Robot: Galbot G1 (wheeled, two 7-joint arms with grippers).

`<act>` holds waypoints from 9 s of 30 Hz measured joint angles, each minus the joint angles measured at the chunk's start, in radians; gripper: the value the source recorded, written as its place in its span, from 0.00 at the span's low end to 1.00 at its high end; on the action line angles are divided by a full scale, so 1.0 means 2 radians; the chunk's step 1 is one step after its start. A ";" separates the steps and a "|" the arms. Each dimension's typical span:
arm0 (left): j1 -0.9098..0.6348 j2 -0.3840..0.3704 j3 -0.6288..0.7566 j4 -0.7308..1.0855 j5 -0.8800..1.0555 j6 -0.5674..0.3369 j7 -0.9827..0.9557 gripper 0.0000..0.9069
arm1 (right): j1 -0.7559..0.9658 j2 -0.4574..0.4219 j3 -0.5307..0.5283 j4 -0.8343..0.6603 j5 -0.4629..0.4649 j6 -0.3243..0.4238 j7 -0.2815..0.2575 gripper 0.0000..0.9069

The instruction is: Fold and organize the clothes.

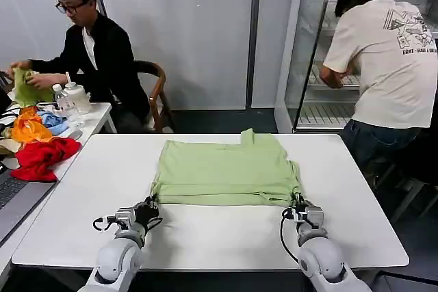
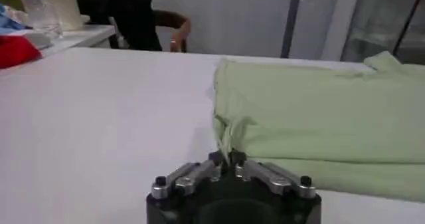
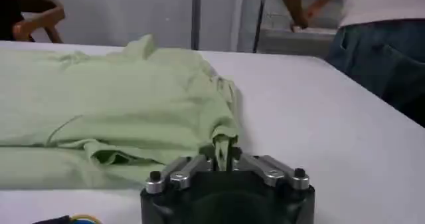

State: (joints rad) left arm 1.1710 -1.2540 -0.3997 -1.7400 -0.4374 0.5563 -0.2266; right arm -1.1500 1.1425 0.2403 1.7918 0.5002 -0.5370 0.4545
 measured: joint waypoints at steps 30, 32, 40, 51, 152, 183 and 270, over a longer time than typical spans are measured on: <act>0.181 0.042 -0.030 -0.148 -0.001 0.007 -0.047 0.02 | -0.175 -0.008 0.006 0.107 -0.008 -0.011 0.064 0.00; 0.195 0.042 -0.029 -0.159 -0.001 0.006 -0.051 0.01 | -0.189 -0.009 0.004 0.113 -0.010 -0.011 0.068 0.00; 0.243 0.038 -0.025 -0.196 0.002 0.004 -0.063 0.01 | -0.218 -0.010 0.000 0.133 -0.016 -0.011 0.083 0.00; 0.297 0.035 -0.030 -0.233 0.003 0.004 -0.072 0.02 | -0.218 -0.016 -0.007 0.154 -0.015 -0.011 0.102 0.00; 0.233 0.061 -0.074 -0.254 -0.067 0.010 -0.082 1.00 | -0.229 -0.019 -0.002 0.295 -0.102 -0.004 0.082 1.00; 0.100 0.053 -0.080 -0.145 -0.067 0.010 -0.046 1.00 | 0.017 0.007 0.019 0.079 -0.024 0.000 0.000 1.00; -0.101 0.023 0.033 0.082 -0.034 0.007 -0.021 0.02 | 0.170 0.030 -0.058 -0.167 0.002 0.035 -0.120 0.00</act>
State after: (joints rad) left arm 0.9682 -1.2083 -0.3331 -1.5766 -0.5056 0.5712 -0.2696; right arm -0.8093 1.2034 0.1252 1.4588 0.5047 -0.4660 0.2142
